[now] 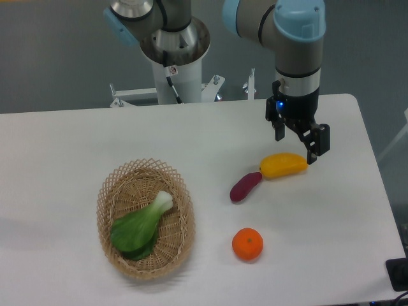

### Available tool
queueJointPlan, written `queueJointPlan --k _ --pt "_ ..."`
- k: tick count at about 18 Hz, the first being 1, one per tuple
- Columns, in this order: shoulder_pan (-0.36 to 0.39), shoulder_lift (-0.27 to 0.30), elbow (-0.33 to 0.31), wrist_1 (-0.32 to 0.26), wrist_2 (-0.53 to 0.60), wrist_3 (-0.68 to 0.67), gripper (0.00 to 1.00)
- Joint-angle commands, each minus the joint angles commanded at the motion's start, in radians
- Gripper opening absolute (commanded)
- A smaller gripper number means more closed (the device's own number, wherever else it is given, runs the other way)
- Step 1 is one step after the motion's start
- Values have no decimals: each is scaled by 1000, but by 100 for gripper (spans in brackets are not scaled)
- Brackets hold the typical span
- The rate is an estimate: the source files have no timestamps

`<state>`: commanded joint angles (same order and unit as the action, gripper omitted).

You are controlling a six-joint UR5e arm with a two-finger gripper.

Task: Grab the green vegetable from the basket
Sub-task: 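Move the gripper from the yellow pepper over the bok choy in the basket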

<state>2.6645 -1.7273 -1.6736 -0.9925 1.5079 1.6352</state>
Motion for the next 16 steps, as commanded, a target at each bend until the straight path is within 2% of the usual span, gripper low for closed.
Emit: queueJointPlan --k 6,9,11,13,14,16 --pt "-20 14 -11 5 3 -6 100" --pt "-49 18 -38 5 -3 -50 100" --pt "-80 20 -72 41 -64 -167 100" --pt "-94 25 -115 122 -144 -291 100" --pt "-113 23 -127 152 -149 -352 100" --pt "-187 12 -137 169 -149 -481 100"
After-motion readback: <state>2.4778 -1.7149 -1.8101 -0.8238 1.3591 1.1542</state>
